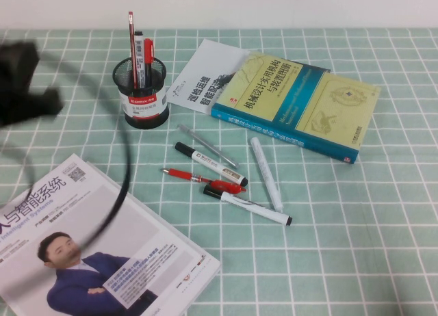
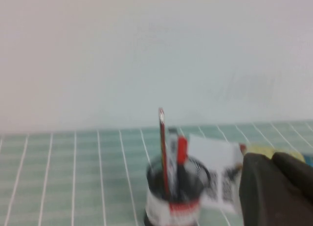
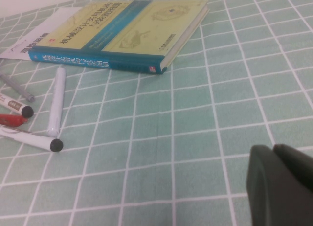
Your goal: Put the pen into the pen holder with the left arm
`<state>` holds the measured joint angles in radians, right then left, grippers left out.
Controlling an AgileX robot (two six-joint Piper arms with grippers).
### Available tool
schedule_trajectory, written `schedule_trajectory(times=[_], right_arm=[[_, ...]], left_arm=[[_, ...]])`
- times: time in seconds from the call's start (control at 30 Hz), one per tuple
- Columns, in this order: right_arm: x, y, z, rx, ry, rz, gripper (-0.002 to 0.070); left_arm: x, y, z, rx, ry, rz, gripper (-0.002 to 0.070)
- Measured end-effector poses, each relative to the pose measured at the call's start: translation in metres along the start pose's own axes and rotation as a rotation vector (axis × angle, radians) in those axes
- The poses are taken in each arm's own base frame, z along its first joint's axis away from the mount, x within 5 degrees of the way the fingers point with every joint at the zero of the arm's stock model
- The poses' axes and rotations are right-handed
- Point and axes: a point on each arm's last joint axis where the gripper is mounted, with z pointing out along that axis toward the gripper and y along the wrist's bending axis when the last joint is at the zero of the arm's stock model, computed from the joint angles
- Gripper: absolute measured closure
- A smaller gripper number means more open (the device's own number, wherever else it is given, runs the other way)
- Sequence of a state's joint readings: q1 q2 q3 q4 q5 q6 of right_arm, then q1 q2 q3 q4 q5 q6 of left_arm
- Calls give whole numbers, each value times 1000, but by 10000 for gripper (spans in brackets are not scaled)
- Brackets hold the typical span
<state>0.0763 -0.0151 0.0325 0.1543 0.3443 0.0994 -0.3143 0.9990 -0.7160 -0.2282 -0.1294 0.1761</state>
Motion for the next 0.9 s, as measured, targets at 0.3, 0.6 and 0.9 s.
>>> schedule_trajectory(times=[0.3, 0.6, 0.9], right_arm=[[0, 0, 0, 0, 0, 0, 696], [0, 0, 0, 0, 0, 0, 696], [0, 0, 0, 0, 0, 0, 696]], left_arm=[[38, -1, -102, 57, 44, 5, 675], [58, -1, -155, 93, 21, 39, 675], [93, 4, -149, 51, -46, 88, 676]])
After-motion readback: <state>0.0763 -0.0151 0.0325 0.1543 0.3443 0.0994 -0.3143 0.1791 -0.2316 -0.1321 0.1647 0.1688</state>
